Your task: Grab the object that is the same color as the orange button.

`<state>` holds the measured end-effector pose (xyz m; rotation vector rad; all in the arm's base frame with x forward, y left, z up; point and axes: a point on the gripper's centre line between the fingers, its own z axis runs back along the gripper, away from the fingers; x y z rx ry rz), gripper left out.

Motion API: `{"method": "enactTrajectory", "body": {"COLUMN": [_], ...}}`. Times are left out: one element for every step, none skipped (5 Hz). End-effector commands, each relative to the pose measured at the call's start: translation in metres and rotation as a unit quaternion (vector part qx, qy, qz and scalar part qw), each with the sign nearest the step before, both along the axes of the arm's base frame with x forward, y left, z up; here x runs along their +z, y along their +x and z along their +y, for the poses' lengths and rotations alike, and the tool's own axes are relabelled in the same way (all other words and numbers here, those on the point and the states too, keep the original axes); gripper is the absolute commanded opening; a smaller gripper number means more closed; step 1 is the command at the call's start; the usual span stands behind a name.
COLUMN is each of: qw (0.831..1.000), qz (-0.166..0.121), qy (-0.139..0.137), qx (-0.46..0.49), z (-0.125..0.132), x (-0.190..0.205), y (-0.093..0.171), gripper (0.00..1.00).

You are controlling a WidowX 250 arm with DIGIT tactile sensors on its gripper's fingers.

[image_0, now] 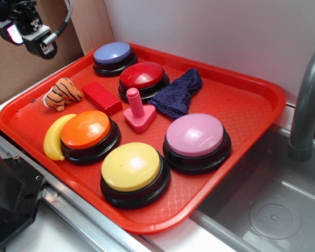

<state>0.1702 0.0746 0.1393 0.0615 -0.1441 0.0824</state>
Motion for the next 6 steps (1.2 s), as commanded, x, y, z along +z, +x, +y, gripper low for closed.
{"method": "enactTrajectory", "body": {"qw": [1.000,1.000,0.999,0.999,0.999,0.999], "qz": [-0.016,-0.005,-0.016,-0.021,-0.017,0.001], "qy": [-0.018,-0.009,-0.023,-0.021,-0.019,-0.016], "qx": [-0.003,0.000,-0.026,-0.038,-0.046,-0.040], "z": [0.029,0.036,0.042,0.048,0.053,0.056], "x": [-0.026,-0.041,-0.061,-0.074,-0.093,-0.106], "y": [0.007,0.013,0.022,0.027,0.034,0.035], "gripper": [1.00,1.00,1.00,1.00,1.00,1.00]}}
